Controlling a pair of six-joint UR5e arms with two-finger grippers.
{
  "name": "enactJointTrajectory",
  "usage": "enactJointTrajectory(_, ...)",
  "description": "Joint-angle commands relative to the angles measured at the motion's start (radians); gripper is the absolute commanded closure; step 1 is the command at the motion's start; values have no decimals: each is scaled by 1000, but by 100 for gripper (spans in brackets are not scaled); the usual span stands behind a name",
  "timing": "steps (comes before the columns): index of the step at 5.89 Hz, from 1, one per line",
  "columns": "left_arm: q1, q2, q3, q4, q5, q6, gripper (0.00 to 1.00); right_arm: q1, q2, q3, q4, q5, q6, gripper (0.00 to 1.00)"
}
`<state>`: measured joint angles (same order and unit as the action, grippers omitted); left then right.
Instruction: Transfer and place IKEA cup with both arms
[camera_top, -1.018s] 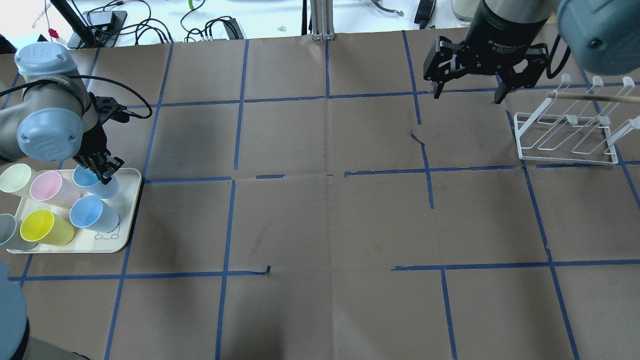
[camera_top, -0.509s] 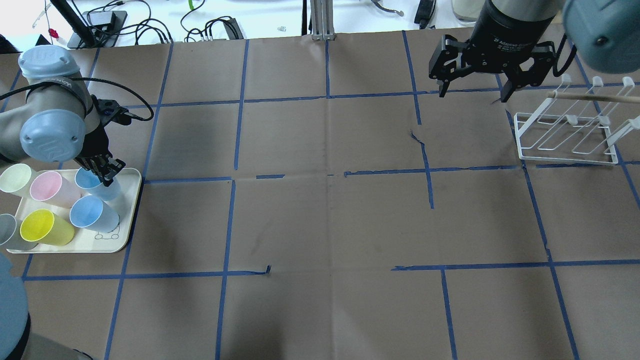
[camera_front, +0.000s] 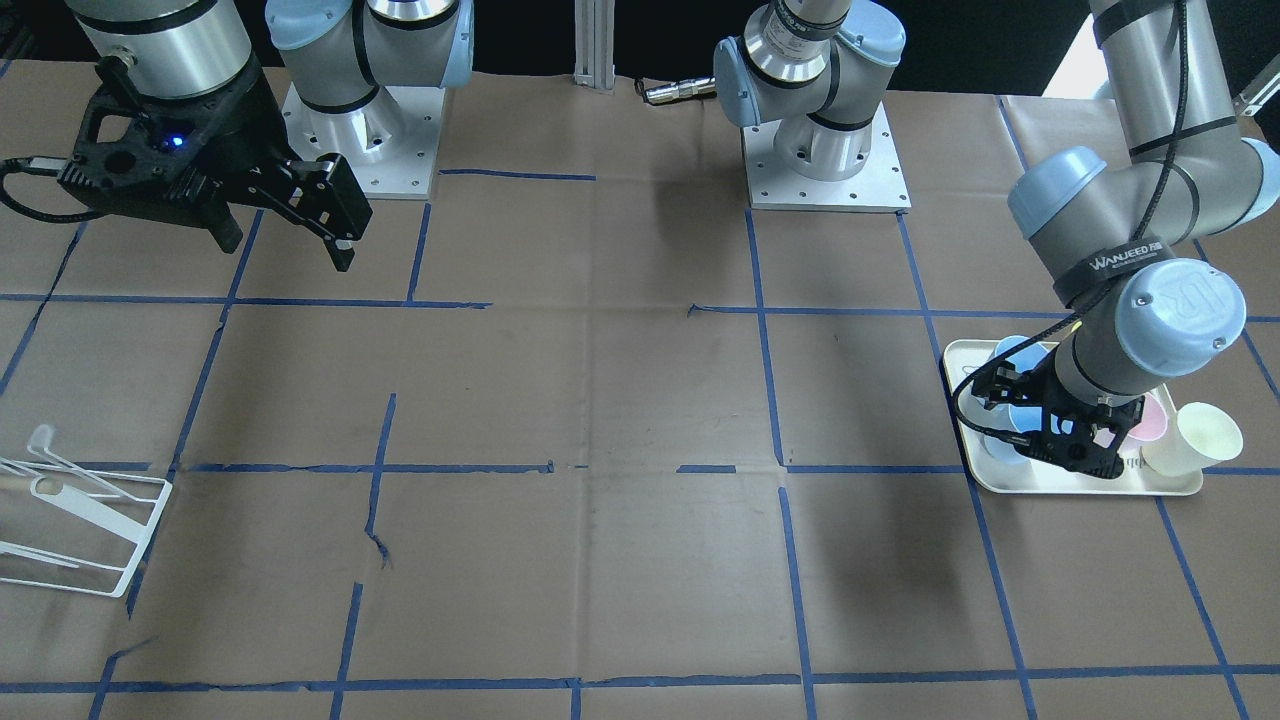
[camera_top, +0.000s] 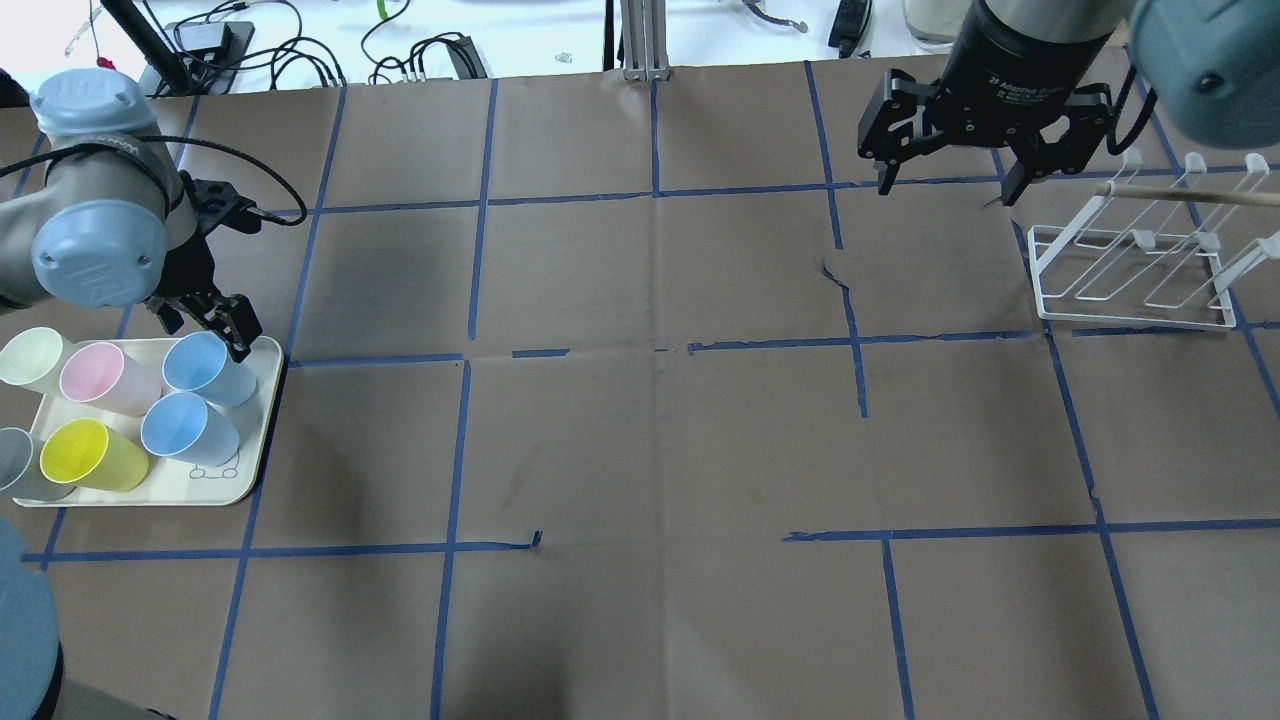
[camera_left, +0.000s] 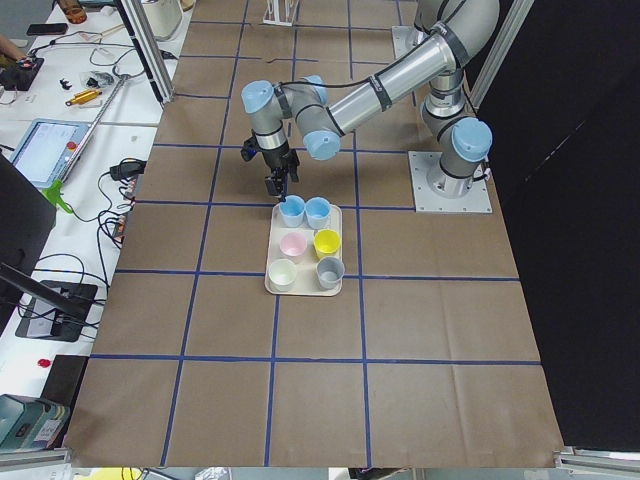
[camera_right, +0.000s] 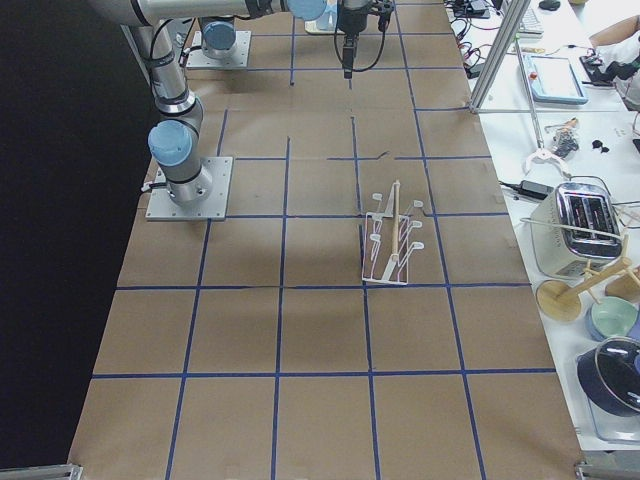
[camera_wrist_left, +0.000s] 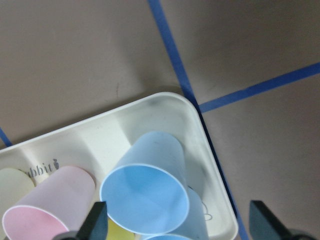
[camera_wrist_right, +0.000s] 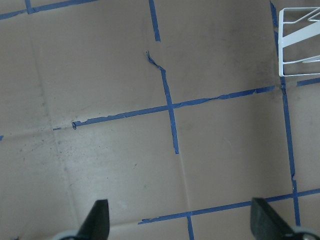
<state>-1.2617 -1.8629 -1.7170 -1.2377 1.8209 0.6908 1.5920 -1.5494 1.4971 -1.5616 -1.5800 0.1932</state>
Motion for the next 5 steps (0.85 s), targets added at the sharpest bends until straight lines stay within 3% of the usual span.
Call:
enactJointTrajectory(1, -111, 56, 191, -287, -176, -80, 2, 0, -1, 0, -2, 0, 0, 0)
enactJointTrajectory(2, -204, 68, 289, -437, -207, -267, 2, 0, -1, 0, -2, 0, 0, 0)
enactJointTrajectory(3, -313, 103, 309, -483, -265, -500, 2, 2, -1, 0, -2, 0, 0, 0)
enactJointTrajectory(4, -422, 120, 324, -477, -273, -712, 2, 0, -1, 0, -2, 2, 0, 0)
enactJointTrajectory(5, -474, 166, 310, -439, -235, -730, 2, 2, -1, 0, -2, 2, 0, 0)
